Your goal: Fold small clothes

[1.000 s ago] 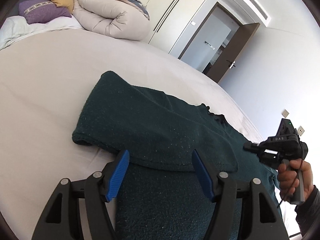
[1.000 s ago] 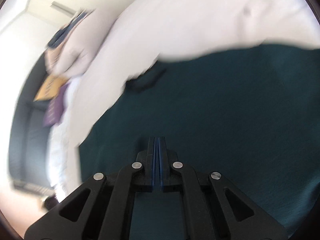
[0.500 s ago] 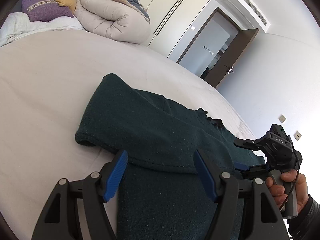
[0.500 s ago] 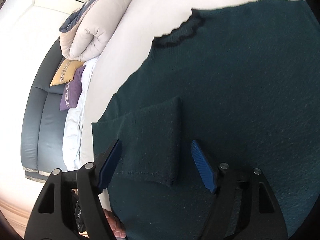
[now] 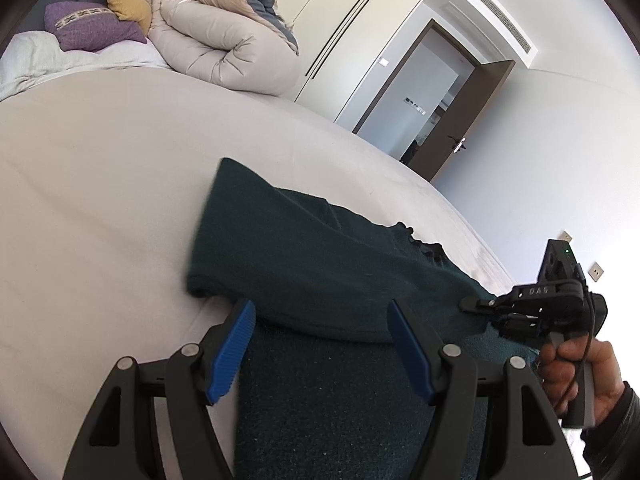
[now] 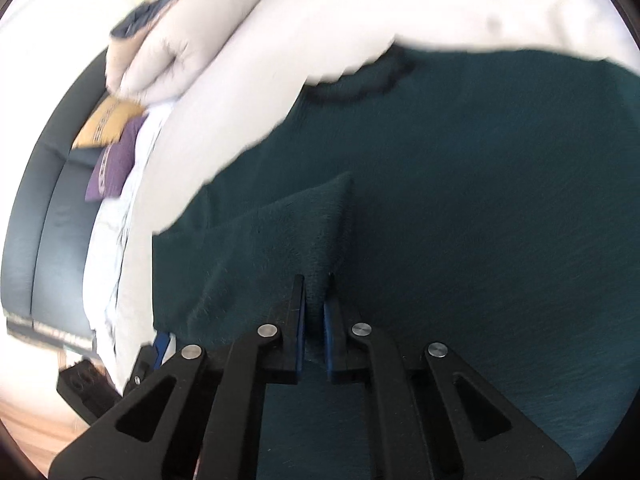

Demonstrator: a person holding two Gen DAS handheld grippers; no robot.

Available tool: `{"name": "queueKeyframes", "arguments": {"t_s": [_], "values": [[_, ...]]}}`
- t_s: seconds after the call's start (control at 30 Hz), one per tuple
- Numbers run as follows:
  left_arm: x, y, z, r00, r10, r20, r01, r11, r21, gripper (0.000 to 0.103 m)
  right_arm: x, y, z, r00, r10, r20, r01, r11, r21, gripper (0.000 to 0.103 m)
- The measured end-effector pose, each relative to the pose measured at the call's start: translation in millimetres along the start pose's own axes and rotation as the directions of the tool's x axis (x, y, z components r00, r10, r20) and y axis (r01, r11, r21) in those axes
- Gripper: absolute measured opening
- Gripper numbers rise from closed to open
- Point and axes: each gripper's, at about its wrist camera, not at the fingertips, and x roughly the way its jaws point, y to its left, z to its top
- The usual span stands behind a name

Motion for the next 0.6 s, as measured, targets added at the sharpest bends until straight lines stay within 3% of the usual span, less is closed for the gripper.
{"name": "queueKeyframes", "arguments": {"t_s": [0.2,0.6], "values": [[3,0,0,1.0,0.004,-0.01,-0.004,1.0,0.002,0.071,-26,-38,21,0.995,-0.067,0.067,0.062,0.995,0.082,0.006],[12,1,3,0.998,0.034,-0.047,-0.033,0.999,0.01,0.073,-47,-97,18,0.99,-0.119,0.075,0.108,0.984,0.141,0.006]]}}
